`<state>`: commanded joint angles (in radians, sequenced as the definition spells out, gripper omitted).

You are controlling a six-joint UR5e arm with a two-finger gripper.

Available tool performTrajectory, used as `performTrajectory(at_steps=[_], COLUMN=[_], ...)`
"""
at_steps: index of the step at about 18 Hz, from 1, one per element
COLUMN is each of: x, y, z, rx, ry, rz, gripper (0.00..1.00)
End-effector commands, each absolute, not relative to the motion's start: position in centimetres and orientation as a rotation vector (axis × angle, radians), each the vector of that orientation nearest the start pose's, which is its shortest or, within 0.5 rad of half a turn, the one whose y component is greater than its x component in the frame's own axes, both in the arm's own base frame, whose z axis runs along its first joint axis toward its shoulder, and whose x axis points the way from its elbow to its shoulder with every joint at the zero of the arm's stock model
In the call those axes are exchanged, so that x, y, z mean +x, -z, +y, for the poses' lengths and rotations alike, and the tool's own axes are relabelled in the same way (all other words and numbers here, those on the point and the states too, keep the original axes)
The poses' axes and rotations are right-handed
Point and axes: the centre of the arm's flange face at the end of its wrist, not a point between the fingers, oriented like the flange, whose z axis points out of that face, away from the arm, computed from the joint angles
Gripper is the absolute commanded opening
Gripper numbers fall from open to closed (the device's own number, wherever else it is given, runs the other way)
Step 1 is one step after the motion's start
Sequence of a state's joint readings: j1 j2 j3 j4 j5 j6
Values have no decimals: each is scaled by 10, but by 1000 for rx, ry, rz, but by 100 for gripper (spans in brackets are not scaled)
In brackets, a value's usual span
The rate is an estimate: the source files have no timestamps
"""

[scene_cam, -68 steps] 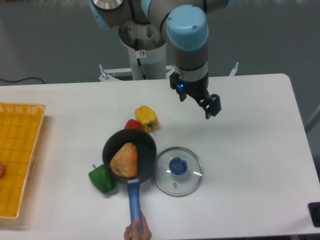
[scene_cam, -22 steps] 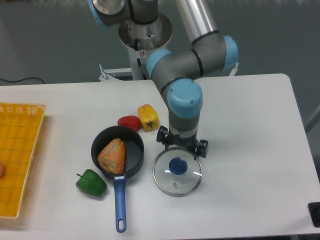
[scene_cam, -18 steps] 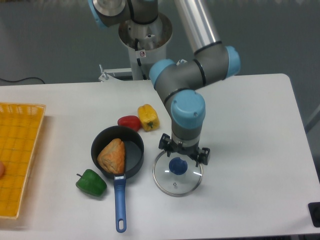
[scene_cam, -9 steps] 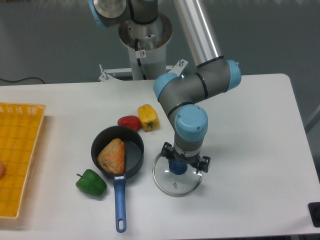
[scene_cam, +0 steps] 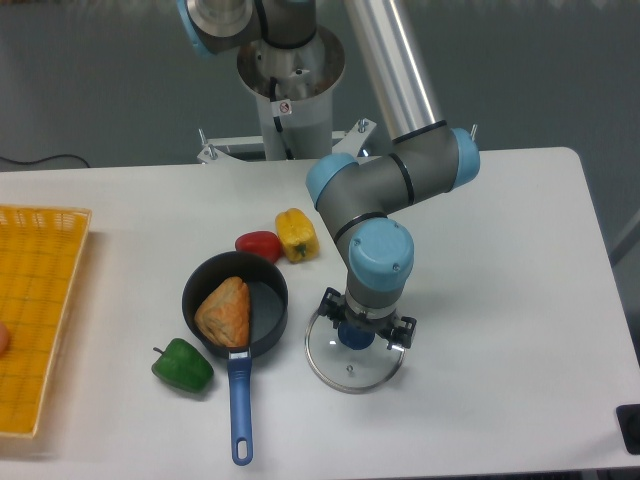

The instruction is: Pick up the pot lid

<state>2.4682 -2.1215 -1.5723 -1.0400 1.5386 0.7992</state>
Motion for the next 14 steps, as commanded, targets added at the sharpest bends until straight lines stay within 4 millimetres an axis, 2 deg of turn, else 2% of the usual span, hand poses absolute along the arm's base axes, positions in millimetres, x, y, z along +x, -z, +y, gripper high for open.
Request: performTrajectory(at_steps=[5, 14], x=[-420, -416], y=[-214, -209], z=[519, 515], rx=[-3126, -3140], ry=[74, 87], rz=[-138, -131], gripper=[100, 100])
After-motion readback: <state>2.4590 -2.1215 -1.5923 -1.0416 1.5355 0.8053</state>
